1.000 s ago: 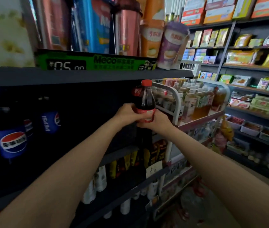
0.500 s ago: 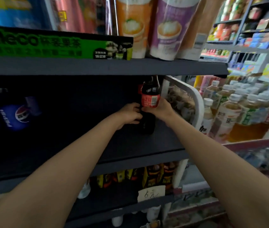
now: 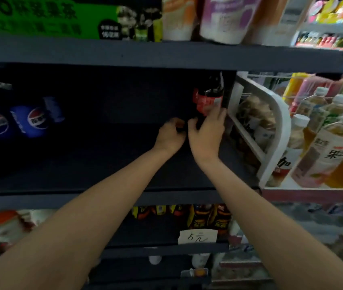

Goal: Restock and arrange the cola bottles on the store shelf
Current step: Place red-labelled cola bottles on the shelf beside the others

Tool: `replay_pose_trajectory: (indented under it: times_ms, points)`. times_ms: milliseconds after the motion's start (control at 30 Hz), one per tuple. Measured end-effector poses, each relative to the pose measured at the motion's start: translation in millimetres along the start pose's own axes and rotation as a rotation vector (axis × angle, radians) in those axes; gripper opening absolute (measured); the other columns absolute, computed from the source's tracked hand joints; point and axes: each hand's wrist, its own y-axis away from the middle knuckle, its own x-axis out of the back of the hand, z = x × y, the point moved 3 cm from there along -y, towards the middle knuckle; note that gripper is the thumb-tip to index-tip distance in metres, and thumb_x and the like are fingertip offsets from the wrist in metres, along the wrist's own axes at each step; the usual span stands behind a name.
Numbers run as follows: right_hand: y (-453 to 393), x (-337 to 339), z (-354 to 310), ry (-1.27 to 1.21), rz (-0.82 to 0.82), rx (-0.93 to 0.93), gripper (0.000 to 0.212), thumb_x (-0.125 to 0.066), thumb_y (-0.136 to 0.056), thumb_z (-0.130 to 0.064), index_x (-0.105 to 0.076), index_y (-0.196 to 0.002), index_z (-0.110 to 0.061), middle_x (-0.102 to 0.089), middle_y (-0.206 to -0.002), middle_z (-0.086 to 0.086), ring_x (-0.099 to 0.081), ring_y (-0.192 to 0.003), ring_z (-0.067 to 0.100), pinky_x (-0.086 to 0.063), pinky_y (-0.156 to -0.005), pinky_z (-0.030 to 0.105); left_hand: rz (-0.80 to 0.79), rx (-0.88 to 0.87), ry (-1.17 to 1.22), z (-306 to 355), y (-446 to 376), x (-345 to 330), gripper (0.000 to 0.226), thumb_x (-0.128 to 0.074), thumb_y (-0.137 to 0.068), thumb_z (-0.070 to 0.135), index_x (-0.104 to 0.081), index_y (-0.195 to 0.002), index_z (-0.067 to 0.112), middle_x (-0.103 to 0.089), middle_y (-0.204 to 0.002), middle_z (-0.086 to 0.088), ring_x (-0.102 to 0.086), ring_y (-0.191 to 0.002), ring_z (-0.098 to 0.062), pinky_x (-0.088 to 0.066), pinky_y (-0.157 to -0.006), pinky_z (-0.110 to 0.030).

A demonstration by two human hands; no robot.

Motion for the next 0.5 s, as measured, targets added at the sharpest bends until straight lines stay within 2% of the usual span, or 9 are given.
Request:
replay_pose_trajectory:
  times_ms: [67,100,200,300,400,500]
  points:
    - [22.0,-15.7,-23.1,-0.1,-0.168,0.099,0.029,-0.053,-0.082,-0.002,-0.051,-0.11,0.001,-0.049,-0.114,0.017,-0.047,-0.088,0.015,-0.039,-0.074,0.014,0.118,-0.011,0.034,-10.9,10.0,20.2,0.031,-0.046,-0.096,0.019,-0.05,-0.125,0.009,-0.057,-0.122,-0.008,-0.054,-0.102,-0.012,-0.043,-0.082,-0.019]
    - [30.3,-25.1,-35.7,-0.129,-0.244,0.115,0.026,-0.051,-0.083,0.0,-0.052,-0.108,0.0,-0.049,-0.111,0.016,-0.045,-0.085,0.011,-0.036,-0.069,0.011,0.176,-0.013,0.027,-17.7,16.3,34.6,0.029,-0.046,-0.096,0.018,-0.051,-0.122,0.007,-0.059,-0.12,-0.009,-0.054,-0.099,-0.012,-0.043,-0.08,-0.019]
    - [53.1,-56.3,-79.2,-0.173,-0.386,0.119,0.023,-0.049,-0.086,-0.001,-0.051,-0.109,-0.002,-0.05,-0.11,0.013,-0.044,-0.084,0.01,-0.032,-0.068,0.012,0.351,-0.08,-0.068,-39.9,51.4,90.6,0.024,-0.051,-0.093,0.013,-0.054,-0.115,0.005,-0.061,-0.112,-0.011,-0.059,-0.096,-0.017,-0.046,-0.074,-0.021]
    - [93.0,-94.1,-134.6,-0.23,-0.524,0.168,0.024,-0.048,-0.088,-0.002,-0.049,-0.111,-0.003,-0.052,-0.11,0.012,-0.046,-0.086,0.01,-0.036,-0.068,0.017,0.428,-0.19,-0.231,-70.2,103.0,156.4,0.023,-0.051,-0.089,0.005,-0.055,-0.112,0.003,-0.063,-0.105,-0.013,-0.062,-0.092,-0.022,-0.05,-0.073,-0.03]
    - [158.5,-135.3,-199.6,-0.32,-0.663,0.209,0.025,-0.05,-0.085,-0.001,-0.048,-0.11,-0.002,-0.055,-0.105,0.013,-0.051,-0.087,0.018,-0.044,-0.076,0.032,0.51,-0.083,-0.307,-118.3,161.4,232.2,0.027,-0.049,-0.086,0.001,-0.055,-0.112,0.002,-0.062,-0.107,-0.014,-0.061,-0.095,-0.026,-0.049,-0.079,-0.036]
    - [239.2,-177.3,-274.4,-0.357,-0.876,0.313,0.025,-0.054,-0.084,-0.004,-0.052,-0.109,-0.002,-0.061,-0.098,0.014,-0.058,-0.091,0.028,-0.043,-0.079,0.036,0.609,0.041,-0.346,-172.8,234.2,317.3,0.025,-0.048,-0.086,0.002,-0.054,-0.11,0.004,-0.063,-0.106,-0.012,-0.059,-0.095,-0.023,-0.043,-0.074,-0.026]
